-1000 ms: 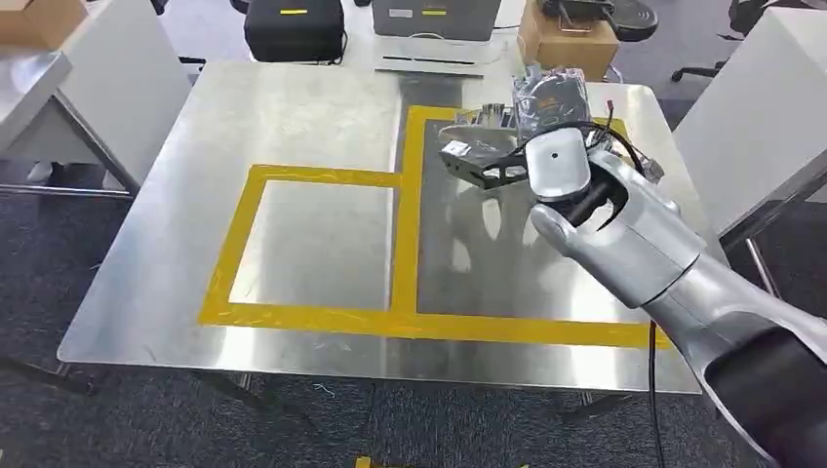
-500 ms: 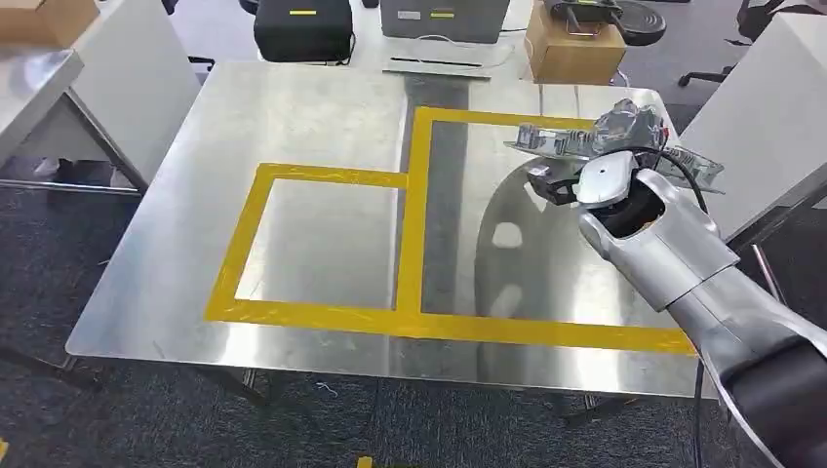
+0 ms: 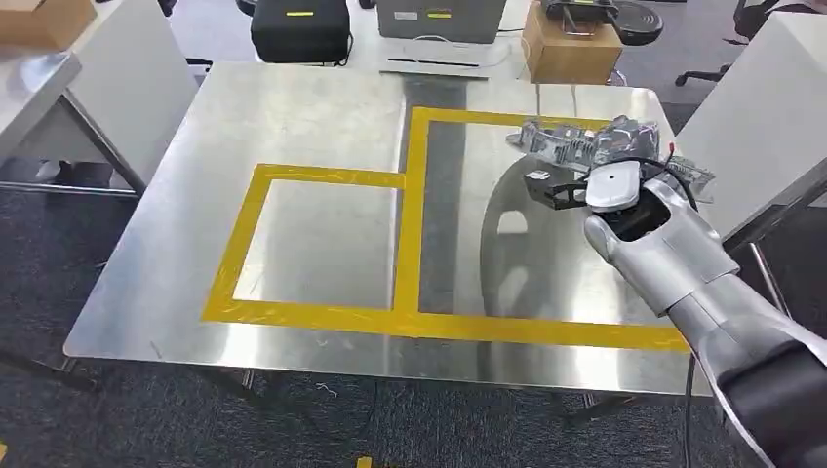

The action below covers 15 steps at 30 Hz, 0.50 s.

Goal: Take the parts from the cabinet and place them on the table.

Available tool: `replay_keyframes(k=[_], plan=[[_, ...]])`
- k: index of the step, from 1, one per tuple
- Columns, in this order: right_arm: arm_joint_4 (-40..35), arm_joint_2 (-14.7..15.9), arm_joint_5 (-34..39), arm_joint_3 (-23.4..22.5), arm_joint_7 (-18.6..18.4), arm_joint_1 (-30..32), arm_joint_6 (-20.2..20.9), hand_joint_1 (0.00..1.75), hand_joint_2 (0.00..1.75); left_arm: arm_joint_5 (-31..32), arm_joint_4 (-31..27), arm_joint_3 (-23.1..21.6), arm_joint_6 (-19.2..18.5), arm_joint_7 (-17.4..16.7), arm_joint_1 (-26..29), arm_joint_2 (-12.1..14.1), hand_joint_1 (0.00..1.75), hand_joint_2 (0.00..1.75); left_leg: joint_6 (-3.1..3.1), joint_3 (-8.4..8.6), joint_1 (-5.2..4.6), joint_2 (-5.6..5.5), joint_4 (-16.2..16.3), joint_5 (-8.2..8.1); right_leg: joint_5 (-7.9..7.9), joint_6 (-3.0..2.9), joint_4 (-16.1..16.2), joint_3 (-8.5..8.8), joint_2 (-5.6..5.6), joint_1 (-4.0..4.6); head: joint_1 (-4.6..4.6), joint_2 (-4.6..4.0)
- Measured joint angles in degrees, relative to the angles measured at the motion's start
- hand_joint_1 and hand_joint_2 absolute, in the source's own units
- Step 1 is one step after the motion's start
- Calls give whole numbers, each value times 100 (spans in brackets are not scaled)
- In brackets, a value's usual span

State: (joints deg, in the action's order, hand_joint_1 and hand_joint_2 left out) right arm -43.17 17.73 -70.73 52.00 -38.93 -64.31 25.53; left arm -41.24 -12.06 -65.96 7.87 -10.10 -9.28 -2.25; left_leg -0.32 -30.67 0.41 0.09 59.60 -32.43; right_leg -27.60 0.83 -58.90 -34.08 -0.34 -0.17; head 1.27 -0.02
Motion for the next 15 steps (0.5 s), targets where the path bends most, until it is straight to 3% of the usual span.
replay_keyframes(k=[4, 7, 15], plan=[[52, -44, 11, 0, 39, 6, -67, 175, 175, 0, 0, -2, 0, 0, 0, 0, 0, 175, 0, -2, 0, 21, -1, 0, 0, 0, -1, 1, 7, -1, 0, 0], [103, -220, 74, 13, 223, 5, -382, 175, 175, -4, 0, -9, 2, -2, -10, 2, 0, 175, 0, -3, 1, 72, -2, -1, 3, 3, -3, 0, 41, -2, 0, 0], [227, -1180, 299, 186, 584, 7, -874, 175, 175, -118, 0, -11, 48, -9, -15, 15, 0, 175, -2, 24, 7, 159, -10, -7, 5, 5, -10, -9, 105, 0, -2, 0]])
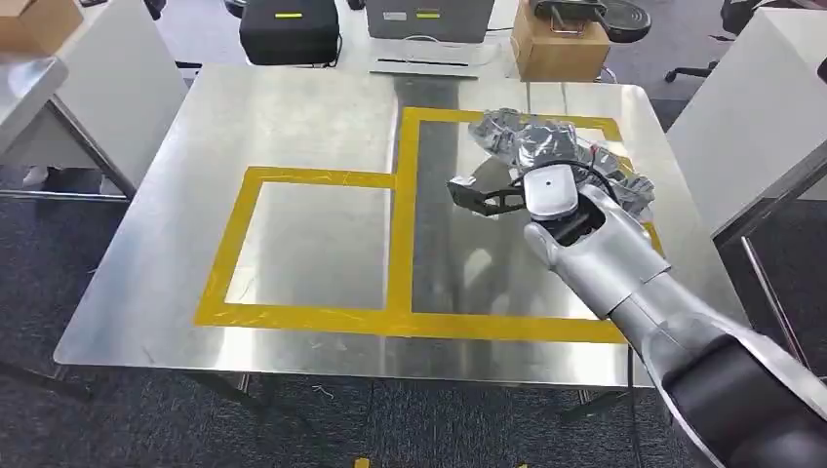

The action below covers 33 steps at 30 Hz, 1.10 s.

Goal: Take the parts from the cabinet and place them on the table.

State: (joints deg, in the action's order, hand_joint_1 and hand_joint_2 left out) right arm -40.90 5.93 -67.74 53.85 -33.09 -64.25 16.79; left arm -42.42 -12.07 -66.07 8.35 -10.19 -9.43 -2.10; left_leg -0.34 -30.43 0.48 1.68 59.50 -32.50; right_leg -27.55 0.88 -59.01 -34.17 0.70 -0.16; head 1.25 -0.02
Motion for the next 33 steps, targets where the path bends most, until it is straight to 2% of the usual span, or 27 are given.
replay_keyframes(k=[3, 7, 19, 20, 22, 23, 33], plan=[[33, -321, 39, 66, 74, 2, -63, 175, 175, -24, 0, 0, 31, 11, 1, 7, 0, 175, 0, 6, 0, 1, -4, 0, 0, 0, -2, 0, 3, 0, 0, 0], [90, -582, 77, 164, 98, 0, -114, 175, 175, -42, 0, -2, 42, 13, 4, 17, 0, 175, 0, 7, -1, -20, -6, 0, 0, 0, -2, 1, 1, 1, 0, 0], [295, -857, 280, 356, 264, -11, -179, 175, 175, -83, 0, -37, 42, 20, 9, 39, 0, 175, 0, -2, -3, -91, -5, 1, 2, -4, 1, 4, -28, -1, 0, 0], [311, -892, 306, 372, 286, -11, -179, 0, 0, -88, 0, -37, 44, 22, 11, 44, 0, 175, 1, -2, -3, -92, -5, 1, 2, -4, 1, 4, -29, -1, 0, 0], [348, -971, 367, 396, 297, -13, -166, 0, 0, -81, 0, -37, 57, 39, 11, 48, 0, 175, 1, -2, -3, -94, -5, 1, 1, -5, 1, 4, -30, 0, 0, 0], [359, -1014, 404, 409, 297, -13, -157, 0, 0, -66, 0, -41, 66, 52, 11, 52, 0, 0, 1, -2, -3, -97, -6, 1, 1, -5, 2, 4, -31, 0, 0, 0], [409, -1091, 520, 453, 275, -28, -133, 0, 0, -88, 2, -68, 94, 59, 26, 57, 0, 0, 1, -3, -3, -118, -5, 2, 1, -5, 2, 4, -37, 0, 0, 0]])
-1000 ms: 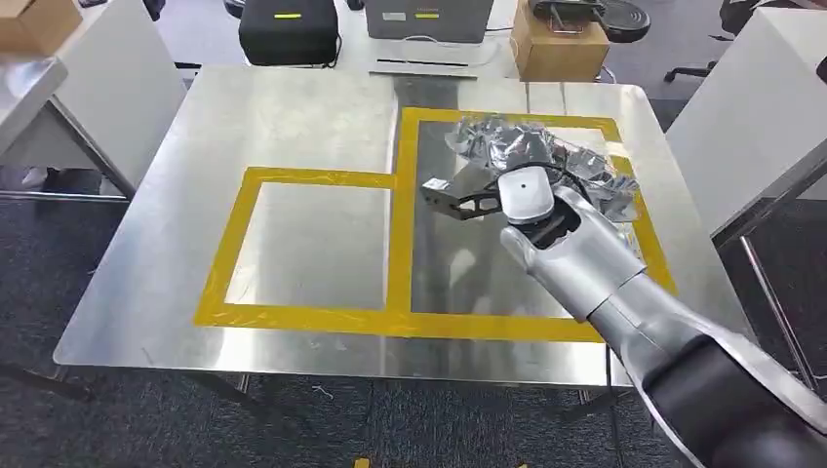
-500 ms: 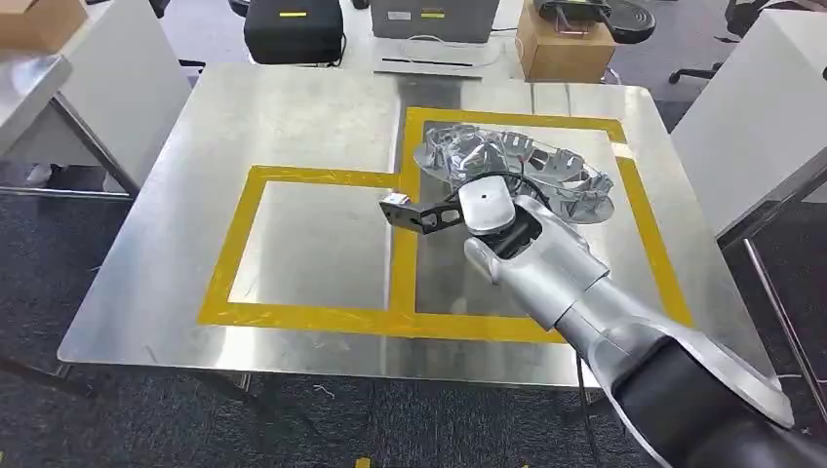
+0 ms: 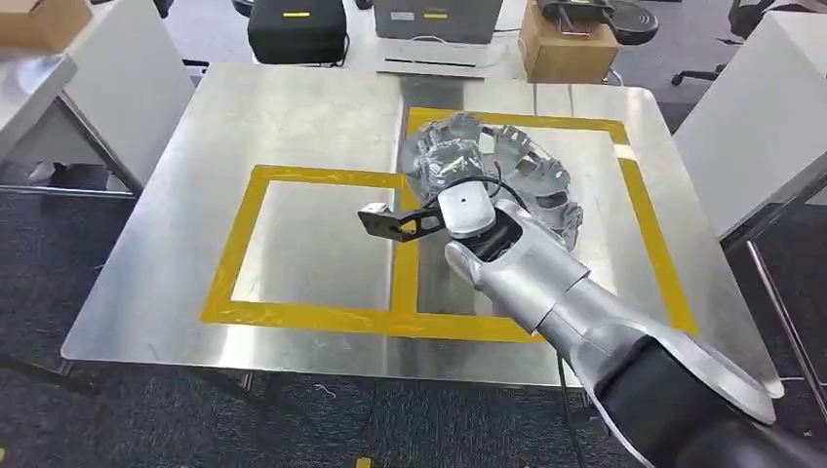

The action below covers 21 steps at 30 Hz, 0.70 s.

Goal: Take the parts from the cabinet and place them on the table.

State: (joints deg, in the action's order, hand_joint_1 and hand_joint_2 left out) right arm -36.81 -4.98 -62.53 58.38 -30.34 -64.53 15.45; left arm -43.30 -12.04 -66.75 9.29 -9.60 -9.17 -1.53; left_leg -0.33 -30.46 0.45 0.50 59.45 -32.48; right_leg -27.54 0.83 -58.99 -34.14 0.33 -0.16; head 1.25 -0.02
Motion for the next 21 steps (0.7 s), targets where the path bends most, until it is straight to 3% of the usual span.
replay_keyframes(k=[2, 10, 14, 21], plan=[[46, -11, 103, 44, -44, -63, 17, 0, 0, -55, 0, -11, -28, -9, 29, 15, 0, 0, 4, -2, 0, -24, 0, 4, 0, 0, 0, 2, -9, -1, 0, 0], [-92, 107, 1690, -77, -446, -554, 313, 0, 0, -199, 7, -11, -33, -52, 113, 83, 0, 0, 4, 1, -2, -56, 1, 5, 0, 0, 2, 8, -22, -1, 0, 0], [-337, 315, 2278, -116, -783, -911, 356, 0, 0, -214, 7, -11, -17, -20, 115, 127, 0, 0, 5, 1, -3, -84, 2, 7, 0, 0, 4, 11, -39, 0, 0, 0], [-811, 864, 3126, -313, -966, -1256, 310, 0, 0, -361, 9, -11, 35, 15, 117, 181, 0, 0, 3, 9, -6, -153, 5, 12, 0, 0, 13, 25, -77, 0, -2, 0]])
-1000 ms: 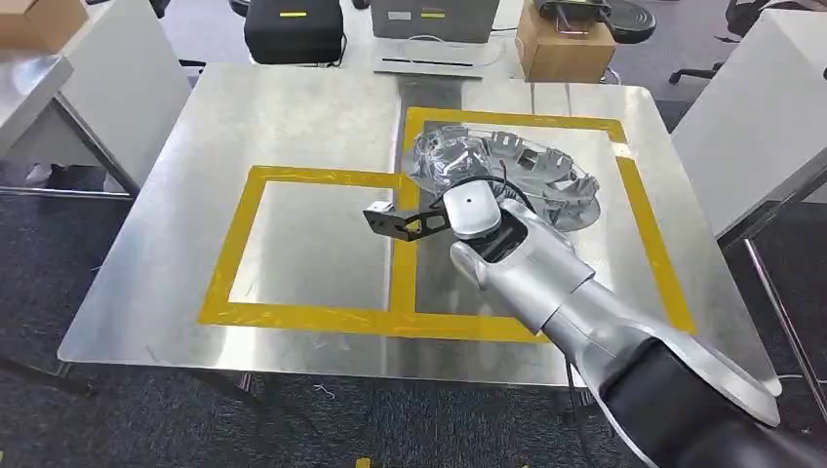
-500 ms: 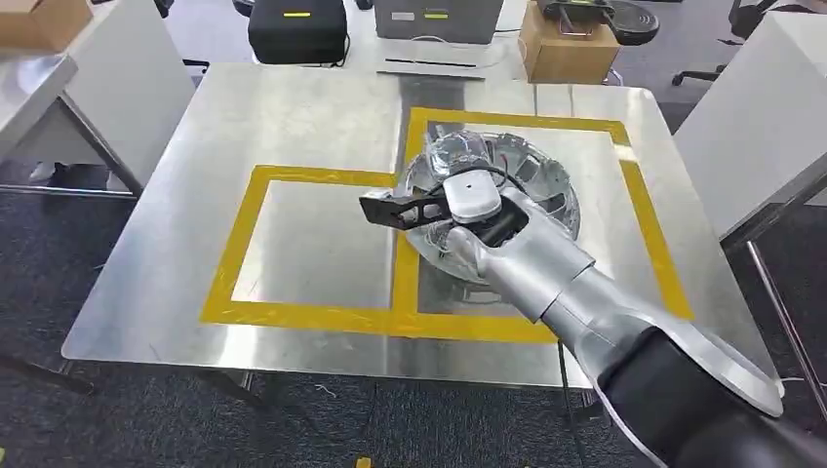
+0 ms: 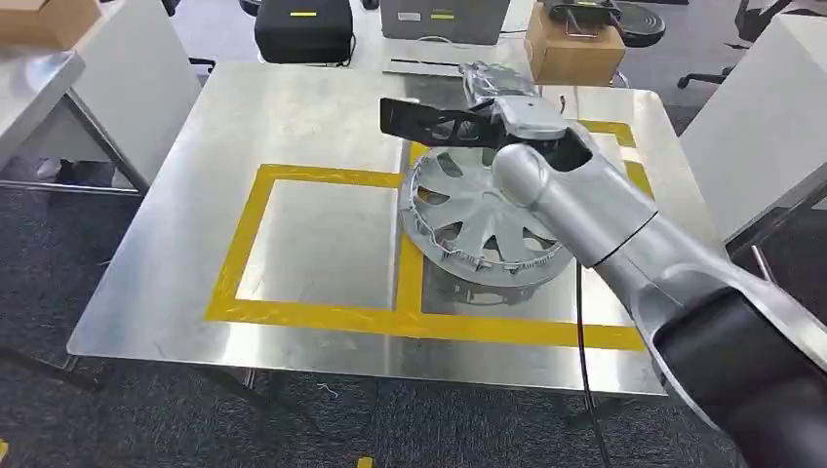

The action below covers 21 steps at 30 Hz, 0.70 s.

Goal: Take the parts from the cabinet and place them on the table.

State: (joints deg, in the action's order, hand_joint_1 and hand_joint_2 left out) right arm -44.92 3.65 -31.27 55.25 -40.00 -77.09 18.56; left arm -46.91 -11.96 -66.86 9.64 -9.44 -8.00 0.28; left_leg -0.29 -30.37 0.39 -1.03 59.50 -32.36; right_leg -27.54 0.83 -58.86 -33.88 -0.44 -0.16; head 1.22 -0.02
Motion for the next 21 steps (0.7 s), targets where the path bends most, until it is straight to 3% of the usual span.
replay_keyframes(k=[4, 5, 9, 11, 14, 17, 19, 21], plan=[[-569, 774, -12, -731, 0, 342, 494, 0, 0, -140, 0, 4, 7, 6, 54, 31, 0, 0, 0, 45, 19, -152, 0, 1, -17, -12, 21, 97, -45, 10, 2, 0], [-746, 973, -29, -978, -7, 524, 597, 0, 175, -155, 2, 4, 4, 6, 76, 33, 0, 0, 0, 57, 22, -189, 0, 1, -19, -14, 29, 117, -55, 9, 2, 0], [-1463, 1630, -78, -1732, -9, 1029, 821, 0, 175, -160, 7, 7, 4, 4, 132, 57, 0, 0, -2, 54, 8, -202, 0, 0, -28, -16, 41, 127, -71, -10, 4, 0], [-1819, 1859, -823, -2297, -9, 1493, 1069, 0, 175, -151, 7, 7, 0, 0, 130, 61, 0, 0, -5, 70, 12, -217, 0, -2, -44, 5, 76, 157, -73, -6, -6, 0], [-2560, 2553, -1498, -3707, -30, 2946, 905, 0, 175, -109, 7, 4, -2, -41, 122, 44, 0, 0, -13, 135, 45, -434, -1, -8, -94, 72, 156, 286, -185, 36, -15, 0], [-3121, 3327, -1511, -5263, -15, 4693, 336, 0, 175, -103, 9, 2, 4, -144, 195, 37, 0, 0, -32, 174, 65, -586, -7, -28, -139, 81, 197, 398, -284, 42, -9, 0], [-3399, 3650, -1553, -6192, -17, 5885, 93, 0, 175, -63, 13, 2, 0, -264, 208, 37, 0, 0, -45, 176, 73, -612, -9, -45, -162, 104, 215, 441, -317, 33, -2, 0], [-3602, 3763, -1616, -7140, -37, 6935, -204, 0, 175, -50, 13, 2, 0, -328, 221, 46, 0, 0, -52, 168, 58, -577, -10, -60, -169, 115, 212, 433, -306, 18, 0, 0]])
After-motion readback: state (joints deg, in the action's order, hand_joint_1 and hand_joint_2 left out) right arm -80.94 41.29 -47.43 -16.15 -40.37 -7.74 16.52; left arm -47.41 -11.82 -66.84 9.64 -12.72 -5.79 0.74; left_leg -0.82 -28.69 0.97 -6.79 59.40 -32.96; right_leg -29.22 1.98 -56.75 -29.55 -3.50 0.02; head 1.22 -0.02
